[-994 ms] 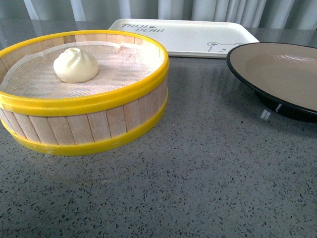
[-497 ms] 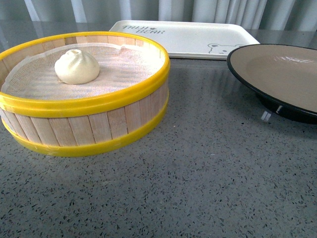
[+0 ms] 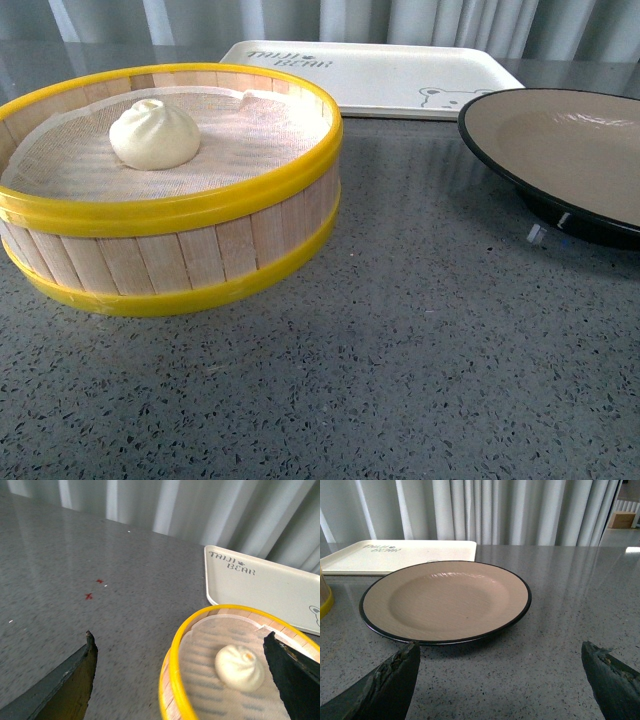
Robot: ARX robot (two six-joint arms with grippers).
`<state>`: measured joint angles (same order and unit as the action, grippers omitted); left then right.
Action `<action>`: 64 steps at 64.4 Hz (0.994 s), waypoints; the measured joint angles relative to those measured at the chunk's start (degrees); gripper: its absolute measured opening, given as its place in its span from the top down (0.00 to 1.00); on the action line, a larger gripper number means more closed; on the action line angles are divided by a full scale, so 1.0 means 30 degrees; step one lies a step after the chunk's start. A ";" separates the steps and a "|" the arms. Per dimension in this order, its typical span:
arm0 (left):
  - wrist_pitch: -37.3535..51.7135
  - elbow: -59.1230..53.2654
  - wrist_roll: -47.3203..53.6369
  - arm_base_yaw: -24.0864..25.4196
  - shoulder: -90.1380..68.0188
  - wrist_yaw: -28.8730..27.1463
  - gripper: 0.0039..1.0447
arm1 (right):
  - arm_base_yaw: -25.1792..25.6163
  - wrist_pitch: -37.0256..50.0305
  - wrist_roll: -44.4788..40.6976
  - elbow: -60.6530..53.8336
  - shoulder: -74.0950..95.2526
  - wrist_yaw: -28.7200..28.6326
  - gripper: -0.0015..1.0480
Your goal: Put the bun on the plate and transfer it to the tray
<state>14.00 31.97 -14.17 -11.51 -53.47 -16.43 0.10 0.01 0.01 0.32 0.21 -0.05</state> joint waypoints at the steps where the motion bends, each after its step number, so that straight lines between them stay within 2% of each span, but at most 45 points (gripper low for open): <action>1: 0.0007 0.0568 0.0051 -0.0102 -0.0699 0.0168 0.06 | 0.0000 0.0000 0.0000 0.0000 0.0000 0.0000 0.08; 10: -0.1005 0.4328 0.0845 -0.1020 -0.4575 0.0546 0.06 | 0.0000 0.0000 0.0000 0.0000 0.0000 0.0000 0.08; 19: -0.3504 0.8247 0.1588 -0.2011 -0.7460 0.1144 0.06 | 0.0000 0.0000 0.0000 0.0000 0.0000 0.0000 0.08; 29: -0.6419 1.0805 0.2069 -0.2761 -0.9391 0.1056 0.06 | 0.0000 0.0000 0.0000 0.0000 0.0000 0.0000 0.08; 42: -0.9092 1.1315 0.1683 -0.2849 -1.0870 0.1027 0.06 | 0.0000 0.0000 0.0000 0.0000 0.0000 0.0000 0.08; 64: -0.9515 1.1730 0.1625 -0.3082 -1.1978 0.0984 0.06 | 0.0000 0.0000 0.0000 0.0000 0.0000 0.0000 0.08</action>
<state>-14.55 67.16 -9.30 -20.75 -89.41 -13.47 0.10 0.01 0.01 0.32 0.21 -0.05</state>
